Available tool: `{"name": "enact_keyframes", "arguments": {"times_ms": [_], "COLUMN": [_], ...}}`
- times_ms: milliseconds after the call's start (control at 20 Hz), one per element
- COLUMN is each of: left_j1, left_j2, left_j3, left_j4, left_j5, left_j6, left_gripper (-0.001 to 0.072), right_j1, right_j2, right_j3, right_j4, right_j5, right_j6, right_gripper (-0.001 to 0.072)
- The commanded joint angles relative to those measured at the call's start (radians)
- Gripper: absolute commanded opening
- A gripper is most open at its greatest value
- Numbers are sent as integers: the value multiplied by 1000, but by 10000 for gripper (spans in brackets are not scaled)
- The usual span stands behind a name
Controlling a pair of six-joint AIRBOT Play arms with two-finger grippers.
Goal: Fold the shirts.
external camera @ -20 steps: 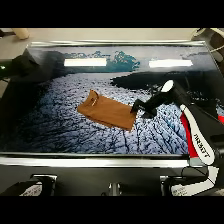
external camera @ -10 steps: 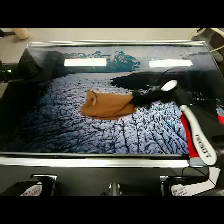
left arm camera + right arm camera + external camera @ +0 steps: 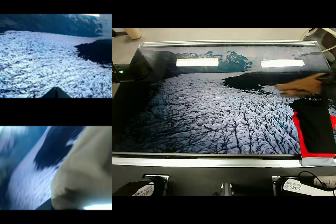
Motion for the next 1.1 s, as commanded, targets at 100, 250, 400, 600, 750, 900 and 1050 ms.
{"name": "enact_keyframes", "arguments": {"times_ms": [100, 250, 400, 600, 750, 900, 1050], "left_j1": [0, -1, -2, -3, -3, -3, -5], "left_j2": [0, 0, 0, 0, 0, 0, 0], "left_j3": [0, 0, 0, 0, 0, 0, 14], "left_j4": [5, 4, 4, 4, 4, 4, 5], "left_j5": [0, 0, 1, 0, 0, -1, 13], "left_j6": [1, 24, 26, 27, 27, 27, 76], "left_gripper": [24, 24, 25, 24, 25, 24, 23], "right_j1": [-254, -277, -275, -275, -275, -275, -275], "right_j2": [85, 118, 121, 174, 227, 238, 238], "right_j3": [14, 14, 8, -177, -426, -544, -407], "right_j4": [-17, -137, -414, -706, -770, -776, -771], "right_j5": [84, 225, 425, 481, 415, 345, 223], "right_j6": [27, 85, 108, 117, 114, 93, 40], "right_gripper": [18, 18, 18, 18, 26, 552, 551]}}
